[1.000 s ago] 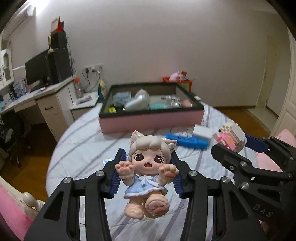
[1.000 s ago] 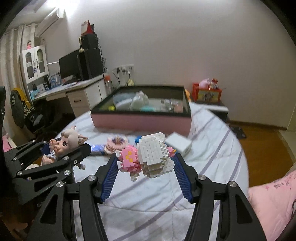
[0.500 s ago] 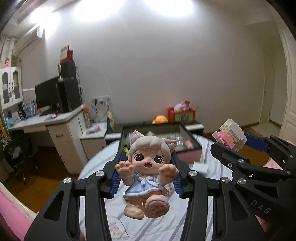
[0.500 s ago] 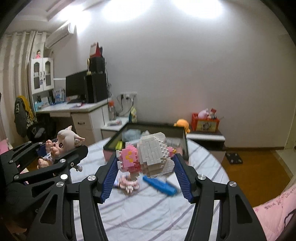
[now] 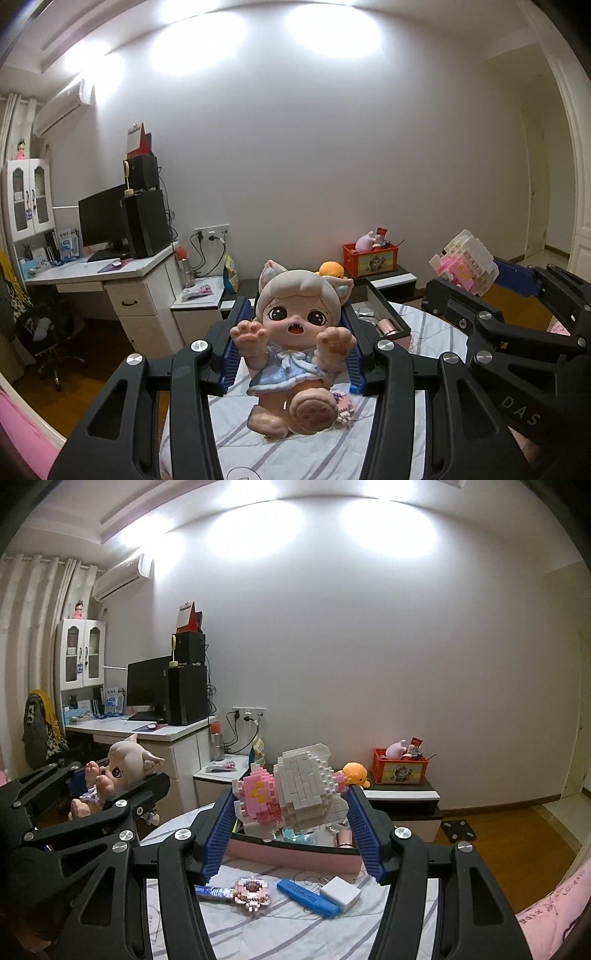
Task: Organize rigid objects
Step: 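Lift the doll and block figure and carry them over the pink box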
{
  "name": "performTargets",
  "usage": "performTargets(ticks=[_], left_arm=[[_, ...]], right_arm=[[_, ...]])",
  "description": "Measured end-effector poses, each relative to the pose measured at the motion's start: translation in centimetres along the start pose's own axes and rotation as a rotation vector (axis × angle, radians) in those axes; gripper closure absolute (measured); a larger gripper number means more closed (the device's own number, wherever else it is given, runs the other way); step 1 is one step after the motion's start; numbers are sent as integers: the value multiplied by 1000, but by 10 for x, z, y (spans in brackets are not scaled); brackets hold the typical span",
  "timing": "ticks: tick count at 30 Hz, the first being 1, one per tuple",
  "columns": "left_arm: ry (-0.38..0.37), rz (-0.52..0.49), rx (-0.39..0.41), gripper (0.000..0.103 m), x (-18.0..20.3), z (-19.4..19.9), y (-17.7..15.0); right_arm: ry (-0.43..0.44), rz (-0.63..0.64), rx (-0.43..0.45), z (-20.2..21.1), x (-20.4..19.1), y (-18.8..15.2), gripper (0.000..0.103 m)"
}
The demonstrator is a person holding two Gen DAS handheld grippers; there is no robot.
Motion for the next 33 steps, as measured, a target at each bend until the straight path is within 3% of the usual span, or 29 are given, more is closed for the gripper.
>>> performTargets(ticks=[9, 15, 21, 27, 33], left_arm=[[3, -40, -48, 56, 2, -60, 8], [-29, -72, -171, 56, 1, -146, 10], [-49, -93, -330, 56, -1, -242, 4], [-113, -38, -512, 56, -7, -329, -17], [-83, -73, -616, 56, -11, -384, -33]], right_arm=[[11, 5, -37, -47, 10, 6, 42], [0, 49, -108, -120, 16, 11, 42], [36, 56, -257, -209, 25, 4, 42], [48, 70, -435, -294, 31, -20, 42], [60, 80, -590, -358, 34, -42, 42]])
Point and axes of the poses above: each gripper's, at about its wrist camera, not at the fingertips, and z roughly against the way its jaws point, x to its right, y to its top, the point moved 2 cm from there along -z, roughly the way its jaws point
